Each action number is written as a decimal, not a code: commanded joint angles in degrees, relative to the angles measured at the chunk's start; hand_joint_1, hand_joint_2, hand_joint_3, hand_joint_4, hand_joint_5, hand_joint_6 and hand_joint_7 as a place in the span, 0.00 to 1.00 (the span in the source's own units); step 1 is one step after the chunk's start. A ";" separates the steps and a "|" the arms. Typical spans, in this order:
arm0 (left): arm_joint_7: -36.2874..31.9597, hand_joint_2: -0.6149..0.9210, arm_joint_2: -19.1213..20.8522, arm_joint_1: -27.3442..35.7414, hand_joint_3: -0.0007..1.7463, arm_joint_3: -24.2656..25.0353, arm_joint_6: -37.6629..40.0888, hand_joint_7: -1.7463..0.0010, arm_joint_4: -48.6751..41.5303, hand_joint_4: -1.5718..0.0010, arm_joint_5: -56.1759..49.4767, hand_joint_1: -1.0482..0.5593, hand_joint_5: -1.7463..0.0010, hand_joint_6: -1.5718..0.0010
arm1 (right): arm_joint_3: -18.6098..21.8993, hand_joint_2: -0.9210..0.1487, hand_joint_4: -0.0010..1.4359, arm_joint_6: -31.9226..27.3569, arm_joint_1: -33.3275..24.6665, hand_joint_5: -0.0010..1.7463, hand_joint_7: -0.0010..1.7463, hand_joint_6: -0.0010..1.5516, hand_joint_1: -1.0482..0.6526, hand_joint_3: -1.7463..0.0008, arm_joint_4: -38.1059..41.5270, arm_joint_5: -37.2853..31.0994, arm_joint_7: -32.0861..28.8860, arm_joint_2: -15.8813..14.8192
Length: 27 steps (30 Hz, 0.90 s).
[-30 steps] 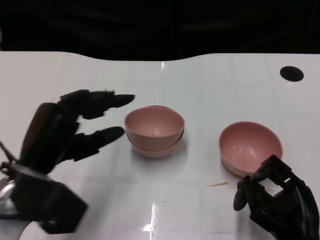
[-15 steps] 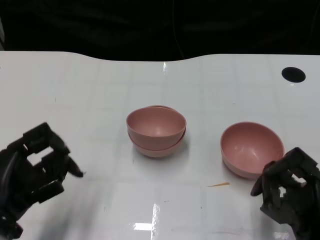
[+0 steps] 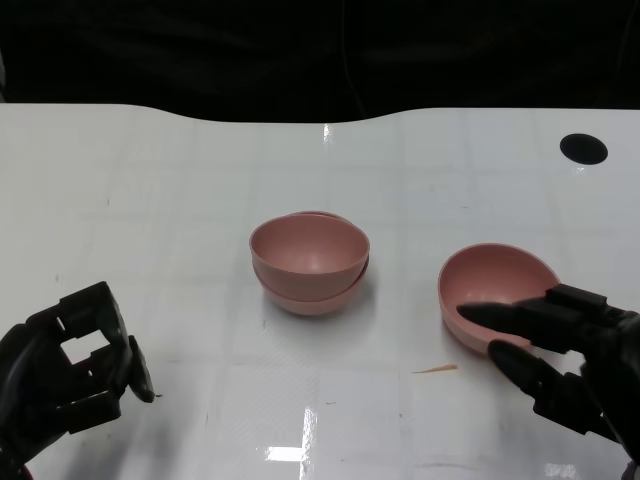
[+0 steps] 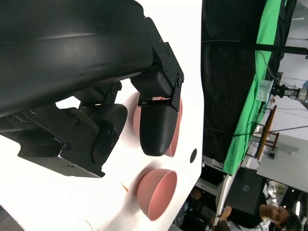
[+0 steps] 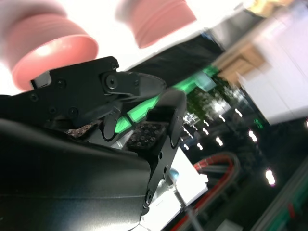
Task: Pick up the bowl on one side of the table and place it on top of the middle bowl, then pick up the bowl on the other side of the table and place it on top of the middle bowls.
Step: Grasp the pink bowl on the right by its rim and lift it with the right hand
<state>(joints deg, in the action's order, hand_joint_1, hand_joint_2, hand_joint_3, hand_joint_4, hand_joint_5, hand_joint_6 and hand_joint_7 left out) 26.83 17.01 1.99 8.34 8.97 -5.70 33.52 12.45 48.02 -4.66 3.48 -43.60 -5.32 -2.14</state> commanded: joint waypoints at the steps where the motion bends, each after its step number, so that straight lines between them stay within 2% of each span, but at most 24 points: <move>1: 1.35 0.88 -0.15 -0.64 0.86 1.28 0.16 0.00 -0.49 0.38 -0.74 0.78 0.00 0.50 | -2.41 0.00 0.36 -8.23 -1.11 0.03 0.00 0.32 0.19 0.83 -4.47 -3.02 1.46 -3.21; 3: 1.62 0.88 -0.48 -0.74 0.86 1.62 0.19 0.00 -0.57 0.38 -1.03 0.78 0.00 0.51 | -4.16 0.00 0.34 -12.10 -1.43 0.02 0.00 0.29 0.16 0.82 -6.15 -3.75 2.03 -4.71; 7: -0.60 0.87 -0.47 -0.78 0.85 1.96 2.96 0.00 1.36 0.39 -2.36 0.76 0.00 0.51 | -8.36 0.00 0.28 -22.25 -1.09 0.00 0.00 0.25 0.12 0.80 -11.75 -8.47 8.45 -8.83; 11: -0.64 0.88 -0.76 -0.98 0.85 2.52 4.44 0.00 1.92 0.40 -2.43 0.76 0.00 0.51 | -12.07 0.00 0.28 -27.74 0.13 0.00 0.00 0.25 0.11 0.80 -12.44 -10.12 10.40 -11.68; 19: -2.13 0.88 -1.21 -0.72 0.84 2.70 5.54 0.00 3.69 0.41 -4.51 0.78 0.00 0.52 | -17.97 0.00 0.28 -34.21 4.21 0.00 0.01 0.26 0.12 0.83 -6.04 -10.08 9.19 -15.25; 27: -2.86 0.89 -1.93 -0.95 0.83 3.02 6.10 0.00 4.03 0.41 -5.18 0.79 0.00 0.52 | -22.85 0.00 0.29 -37.07 9.66 0.00 0.00 0.26 0.15 0.85 3.42 -9.51 5.92 -17.28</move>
<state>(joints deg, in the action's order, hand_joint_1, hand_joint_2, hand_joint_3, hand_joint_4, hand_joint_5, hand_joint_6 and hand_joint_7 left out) 24.57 14.85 1.16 10.62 14.70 -2.22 29.08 -9.87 11.45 3.80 5.46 -54.03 1.68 -18.18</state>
